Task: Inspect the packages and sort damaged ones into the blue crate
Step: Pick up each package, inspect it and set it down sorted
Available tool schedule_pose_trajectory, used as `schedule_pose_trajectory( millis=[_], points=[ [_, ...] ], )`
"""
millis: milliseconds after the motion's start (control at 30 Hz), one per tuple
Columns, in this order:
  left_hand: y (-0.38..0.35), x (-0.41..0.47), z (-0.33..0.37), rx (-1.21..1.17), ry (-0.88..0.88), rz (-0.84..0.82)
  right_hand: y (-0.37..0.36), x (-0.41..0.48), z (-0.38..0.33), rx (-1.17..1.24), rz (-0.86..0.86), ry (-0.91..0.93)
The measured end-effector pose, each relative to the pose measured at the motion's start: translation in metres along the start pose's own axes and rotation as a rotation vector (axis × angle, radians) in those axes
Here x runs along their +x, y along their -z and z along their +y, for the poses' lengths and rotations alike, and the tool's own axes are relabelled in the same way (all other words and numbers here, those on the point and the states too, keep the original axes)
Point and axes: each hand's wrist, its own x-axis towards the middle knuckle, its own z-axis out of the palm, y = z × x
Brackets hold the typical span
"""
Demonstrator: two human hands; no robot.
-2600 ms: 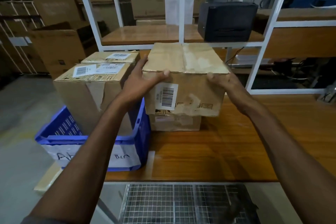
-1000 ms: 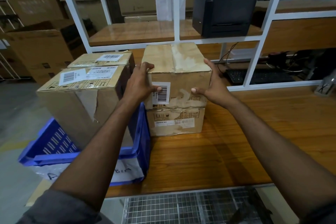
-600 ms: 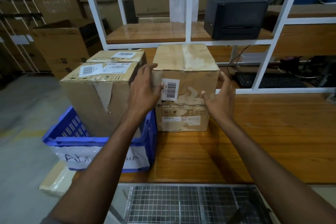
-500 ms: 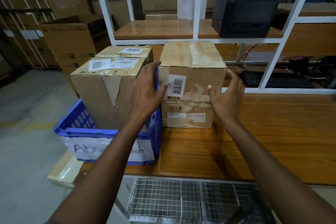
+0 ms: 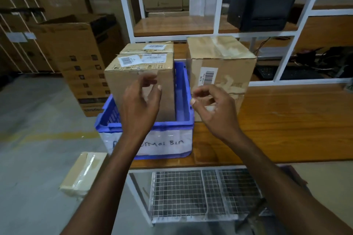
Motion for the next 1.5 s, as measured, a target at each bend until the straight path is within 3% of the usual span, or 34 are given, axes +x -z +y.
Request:
schedule_pose_trajectory(
  millis=[467, 700, 833, 1067, 1500],
  points=[
    [0.117, -0.03, -0.085, -0.016, 0.106, -0.031, -0.13, -0.046, -0.1, 0.032, -0.124, 0.005],
    [0.173, -0.056, -0.138, 0.05, 0.293, 0.065, -0.188, -0.057, -0.12, 0.145, -0.199, 0.021],
    [0.216, -0.074, -0.178, 0.083, 0.411, 0.104, -0.236, -0.075, -0.137, 0.183, -0.324, 0.007],
    [0.283, -0.077, -0.281, 0.063, 0.596, 0.151, -0.339, -0.085, -0.159, 0.154, -0.461, -0.042],
    [0.369, -0.072, -0.507, 0.128, 0.711, -0.155, -0.6, -0.139, -0.157, 0.091, -0.493, -0.454]
  ],
)
